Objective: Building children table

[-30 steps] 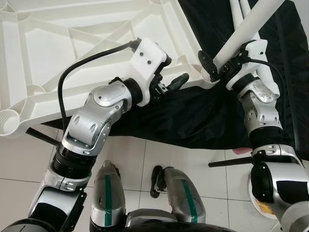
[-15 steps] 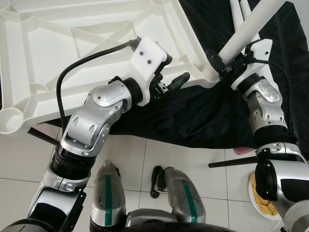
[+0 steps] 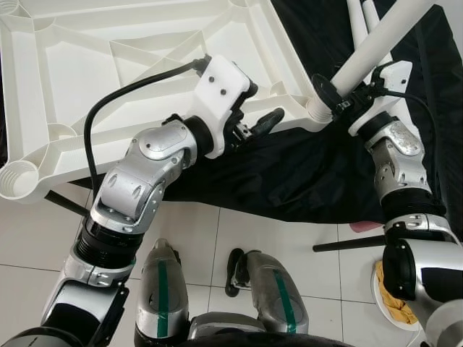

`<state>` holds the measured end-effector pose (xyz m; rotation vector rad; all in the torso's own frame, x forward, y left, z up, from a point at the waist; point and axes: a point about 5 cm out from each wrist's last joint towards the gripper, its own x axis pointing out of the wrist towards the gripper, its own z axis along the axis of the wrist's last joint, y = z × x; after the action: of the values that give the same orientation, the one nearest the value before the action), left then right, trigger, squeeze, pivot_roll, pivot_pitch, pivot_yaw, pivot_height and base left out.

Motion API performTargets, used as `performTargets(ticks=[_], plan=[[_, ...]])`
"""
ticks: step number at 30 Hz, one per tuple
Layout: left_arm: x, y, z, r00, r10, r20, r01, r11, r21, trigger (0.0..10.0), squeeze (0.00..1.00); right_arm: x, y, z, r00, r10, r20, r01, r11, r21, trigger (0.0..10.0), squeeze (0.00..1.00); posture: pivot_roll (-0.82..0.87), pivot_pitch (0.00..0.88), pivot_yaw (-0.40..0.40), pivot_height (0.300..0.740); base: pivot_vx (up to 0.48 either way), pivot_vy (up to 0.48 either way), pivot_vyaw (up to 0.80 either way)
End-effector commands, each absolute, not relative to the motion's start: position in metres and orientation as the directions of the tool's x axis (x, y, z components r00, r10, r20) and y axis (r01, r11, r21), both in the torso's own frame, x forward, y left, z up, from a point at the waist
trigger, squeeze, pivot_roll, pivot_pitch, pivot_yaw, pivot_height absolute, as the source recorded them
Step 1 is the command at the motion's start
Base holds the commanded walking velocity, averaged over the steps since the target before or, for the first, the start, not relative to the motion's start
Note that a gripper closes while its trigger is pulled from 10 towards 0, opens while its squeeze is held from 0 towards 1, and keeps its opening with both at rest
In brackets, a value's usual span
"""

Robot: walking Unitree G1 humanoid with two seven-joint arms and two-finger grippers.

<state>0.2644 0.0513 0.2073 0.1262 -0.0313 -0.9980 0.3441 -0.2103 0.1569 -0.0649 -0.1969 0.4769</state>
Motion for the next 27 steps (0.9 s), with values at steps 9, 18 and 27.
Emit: performTargets(ticks=[9,18,27], plan=[[0.263,0.048,0.208,0.533,-0.845,-0.036,0.842,0.526,0.123,10.0,0.00,0.336,-0.204,0.139,0.958,0.253,0.131,-0.257,0.966,0.011,10.0,0.00,0.11,0.095,-0.101,0.740,0.000,0.000,0.00],[0.262,0.047,0.208,0.528,-0.849,-0.036,0.845,0.520,0.124,10.0,0.00,0.333,-0.187,0.139,0.984,0.132,0.120,-0.137,0.990,0.036,10.0,0.00,0.11,0.095,-0.098,0.740,0.000,0.000,0.00],[0.261,0.045,0.208,0.520,-0.853,-0.037,0.850,0.513,0.121,10.0,0.00,0.322,-0.169,0.134,0.982,-0.179,0.066,0.171,0.979,0.115,10.0,0.00,0.12,0.087,-0.099,0.740,0.000,0.000,0.00]])
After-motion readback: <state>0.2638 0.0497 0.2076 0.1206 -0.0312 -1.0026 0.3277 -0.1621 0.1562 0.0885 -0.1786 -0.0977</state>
